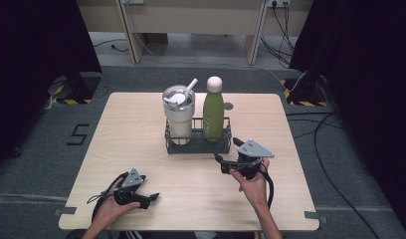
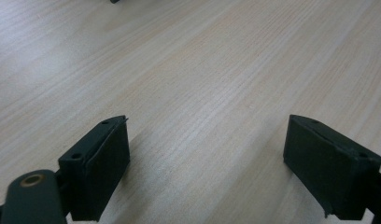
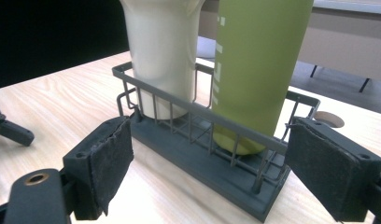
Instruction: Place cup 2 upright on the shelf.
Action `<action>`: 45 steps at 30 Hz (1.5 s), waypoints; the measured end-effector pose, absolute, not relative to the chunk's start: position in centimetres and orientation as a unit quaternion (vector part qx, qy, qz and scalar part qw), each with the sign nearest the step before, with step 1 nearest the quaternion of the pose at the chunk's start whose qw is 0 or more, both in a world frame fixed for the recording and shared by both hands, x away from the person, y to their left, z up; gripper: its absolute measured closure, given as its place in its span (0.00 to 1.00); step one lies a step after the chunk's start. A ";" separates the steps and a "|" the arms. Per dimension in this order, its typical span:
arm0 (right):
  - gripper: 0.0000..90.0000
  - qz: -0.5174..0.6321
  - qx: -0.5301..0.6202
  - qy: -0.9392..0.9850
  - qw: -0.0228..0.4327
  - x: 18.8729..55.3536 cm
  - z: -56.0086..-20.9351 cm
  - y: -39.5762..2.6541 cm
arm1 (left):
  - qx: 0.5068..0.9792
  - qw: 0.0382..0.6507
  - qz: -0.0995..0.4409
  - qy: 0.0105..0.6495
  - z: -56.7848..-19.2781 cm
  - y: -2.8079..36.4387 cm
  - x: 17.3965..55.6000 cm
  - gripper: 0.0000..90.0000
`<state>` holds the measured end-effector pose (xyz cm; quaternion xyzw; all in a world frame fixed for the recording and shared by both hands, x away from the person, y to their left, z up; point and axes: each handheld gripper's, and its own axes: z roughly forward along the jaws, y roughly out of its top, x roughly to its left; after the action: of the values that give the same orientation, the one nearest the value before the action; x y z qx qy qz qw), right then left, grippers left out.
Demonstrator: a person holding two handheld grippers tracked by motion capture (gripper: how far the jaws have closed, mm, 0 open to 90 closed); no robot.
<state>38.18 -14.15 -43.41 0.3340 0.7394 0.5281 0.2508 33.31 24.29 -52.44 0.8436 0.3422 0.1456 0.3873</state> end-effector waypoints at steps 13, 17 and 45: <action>0.17 0.525 0.326 0.751 0.234 36.7 -44.2 -14.1 | 0.844 0.387 0.146 0.342 -52.4 24.3 33.3 0.15; 0.17 0.523 0.320 0.756 0.230 36.4 -44.6 -13.9 | 0.844 0.387 0.145 0.342 -52.4 24.3 33.3 0.15; 0.18 0.477 0.339 0.786 0.199 33.4 -49.0 -15.6 | 0.844 0.387 0.145 0.342 -52.4 24.3 33.3 0.16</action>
<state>33.44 -15.59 -49.05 0.3387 0.7862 0.4769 0.1993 33.28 24.32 -52.43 0.8439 0.3418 0.1451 0.3872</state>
